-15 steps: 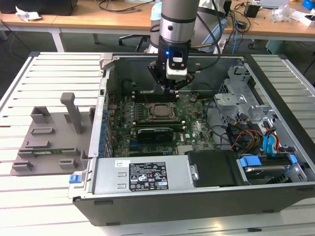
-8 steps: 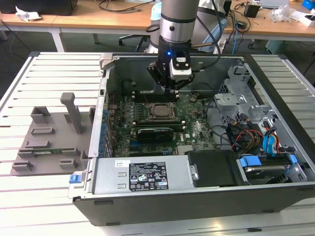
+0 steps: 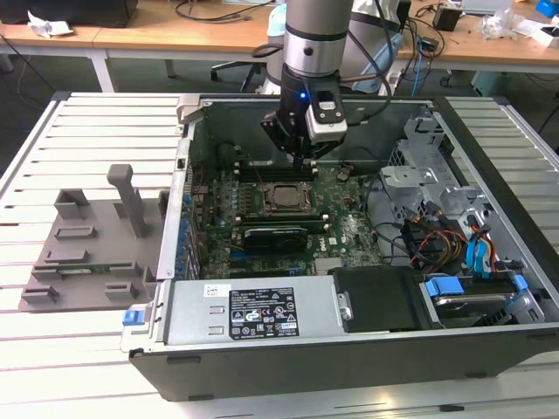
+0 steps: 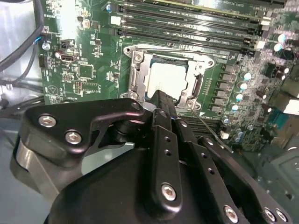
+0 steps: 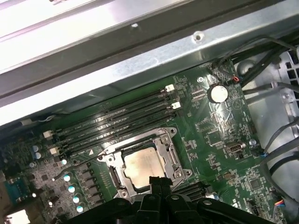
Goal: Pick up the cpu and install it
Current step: 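Install the first cpu locking lever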
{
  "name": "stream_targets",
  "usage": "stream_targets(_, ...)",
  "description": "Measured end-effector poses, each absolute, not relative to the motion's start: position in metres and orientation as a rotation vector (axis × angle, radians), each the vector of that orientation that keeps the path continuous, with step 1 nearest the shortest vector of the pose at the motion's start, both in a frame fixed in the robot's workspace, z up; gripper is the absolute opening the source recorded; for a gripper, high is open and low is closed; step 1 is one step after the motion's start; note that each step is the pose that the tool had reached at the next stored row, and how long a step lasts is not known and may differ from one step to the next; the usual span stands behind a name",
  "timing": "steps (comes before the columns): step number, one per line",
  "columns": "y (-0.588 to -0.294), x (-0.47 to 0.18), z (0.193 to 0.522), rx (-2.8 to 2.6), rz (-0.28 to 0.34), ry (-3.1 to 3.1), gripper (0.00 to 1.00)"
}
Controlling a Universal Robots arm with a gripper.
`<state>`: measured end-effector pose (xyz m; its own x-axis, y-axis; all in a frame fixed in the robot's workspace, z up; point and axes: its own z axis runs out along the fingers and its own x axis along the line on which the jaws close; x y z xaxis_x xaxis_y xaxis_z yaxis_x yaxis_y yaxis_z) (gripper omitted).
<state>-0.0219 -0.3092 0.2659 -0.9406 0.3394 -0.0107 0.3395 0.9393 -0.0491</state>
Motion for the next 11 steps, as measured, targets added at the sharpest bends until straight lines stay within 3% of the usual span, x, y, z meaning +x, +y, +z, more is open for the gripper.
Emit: stream_targets(11, -0.3092, -0.0219, 0.2659, 0.327, -0.078, 3.118, 0.11)
